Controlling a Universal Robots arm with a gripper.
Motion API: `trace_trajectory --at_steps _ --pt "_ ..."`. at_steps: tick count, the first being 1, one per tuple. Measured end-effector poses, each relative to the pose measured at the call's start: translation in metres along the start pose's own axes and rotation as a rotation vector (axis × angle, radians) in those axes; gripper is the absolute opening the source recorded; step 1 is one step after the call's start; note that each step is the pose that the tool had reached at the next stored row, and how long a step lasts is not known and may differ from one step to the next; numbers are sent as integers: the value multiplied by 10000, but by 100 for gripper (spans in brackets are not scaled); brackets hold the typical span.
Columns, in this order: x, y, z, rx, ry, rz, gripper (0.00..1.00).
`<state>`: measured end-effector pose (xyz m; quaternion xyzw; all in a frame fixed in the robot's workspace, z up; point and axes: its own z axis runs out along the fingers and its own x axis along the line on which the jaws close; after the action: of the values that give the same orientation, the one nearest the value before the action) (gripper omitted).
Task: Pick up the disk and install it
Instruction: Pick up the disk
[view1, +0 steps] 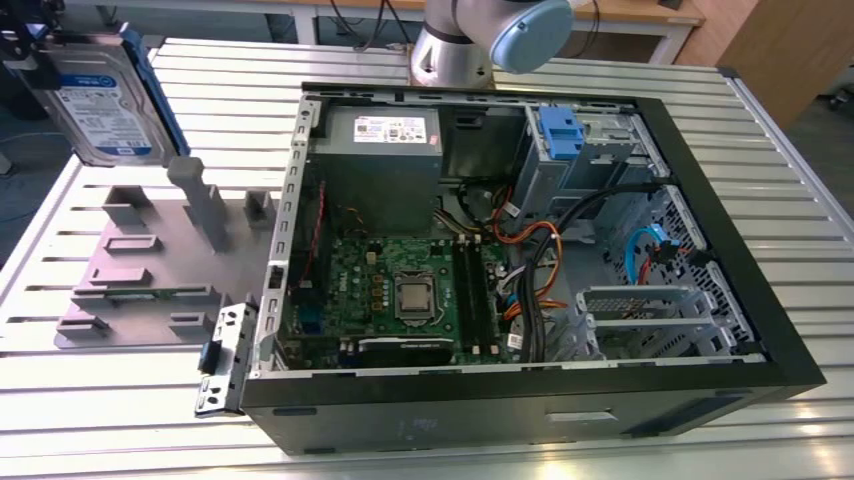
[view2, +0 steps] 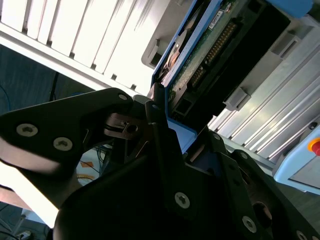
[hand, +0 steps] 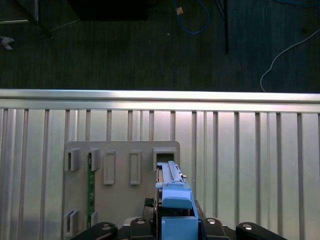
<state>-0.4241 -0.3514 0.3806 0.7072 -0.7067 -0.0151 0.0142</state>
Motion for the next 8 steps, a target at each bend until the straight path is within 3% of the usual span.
trace_trajectory --at_steps 8 --pt "0 1 -20 0 0 0 37"
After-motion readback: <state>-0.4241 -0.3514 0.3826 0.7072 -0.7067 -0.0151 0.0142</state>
